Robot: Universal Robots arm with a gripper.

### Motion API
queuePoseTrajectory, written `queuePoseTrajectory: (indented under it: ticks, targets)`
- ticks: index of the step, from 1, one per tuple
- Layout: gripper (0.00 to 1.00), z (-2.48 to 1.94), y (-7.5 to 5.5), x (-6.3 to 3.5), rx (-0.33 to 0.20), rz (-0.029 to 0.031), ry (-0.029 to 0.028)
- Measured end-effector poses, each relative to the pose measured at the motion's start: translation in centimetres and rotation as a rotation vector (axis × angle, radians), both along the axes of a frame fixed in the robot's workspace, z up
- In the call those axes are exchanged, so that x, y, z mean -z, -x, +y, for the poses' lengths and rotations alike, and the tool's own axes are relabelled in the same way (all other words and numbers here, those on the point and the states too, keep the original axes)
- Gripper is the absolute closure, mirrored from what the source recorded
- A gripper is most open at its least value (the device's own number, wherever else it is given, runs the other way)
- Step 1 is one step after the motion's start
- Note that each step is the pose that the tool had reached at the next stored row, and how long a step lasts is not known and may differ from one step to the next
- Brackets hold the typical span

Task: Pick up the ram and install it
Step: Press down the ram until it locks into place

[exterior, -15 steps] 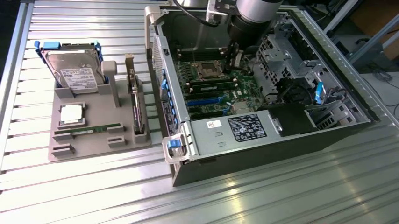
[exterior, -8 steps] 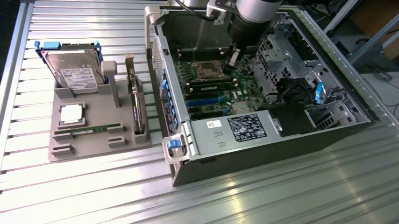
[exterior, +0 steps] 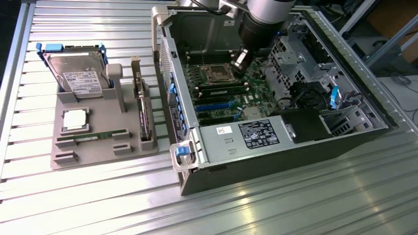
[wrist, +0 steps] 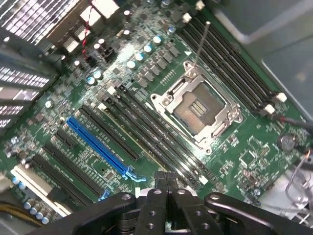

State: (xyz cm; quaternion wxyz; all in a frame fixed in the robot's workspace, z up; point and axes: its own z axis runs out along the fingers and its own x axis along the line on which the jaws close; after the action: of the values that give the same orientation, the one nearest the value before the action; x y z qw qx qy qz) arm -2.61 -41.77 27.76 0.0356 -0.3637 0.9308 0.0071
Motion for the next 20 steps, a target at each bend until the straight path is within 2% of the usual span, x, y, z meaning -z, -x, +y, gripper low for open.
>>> queuePoseTrajectory:
  ticks: [1,8,9,11,13,17,20]
  targets:
    - [0.89,0.00,0.00,0.00,0.041,0.0000,0.0000]
    - [0.89,0.00,0.00,0.01,0.201,0.0000,0.0000]
    - [0.89,0.00,0.00,0.01,0.251,0.0000,0.0000]
    - [0.89,0.00,0.00,0.02,0.310,0.0000,0.0000]
    - [0.89,0.00,0.00,0.02,0.343,0.0000,0.0000]
    - [0.89,0.00,0.00,0.04,0.481,0.0000,0.0001]
    - [0.89,0.00,0.00,0.06,0.554,0.0000,0.0000]
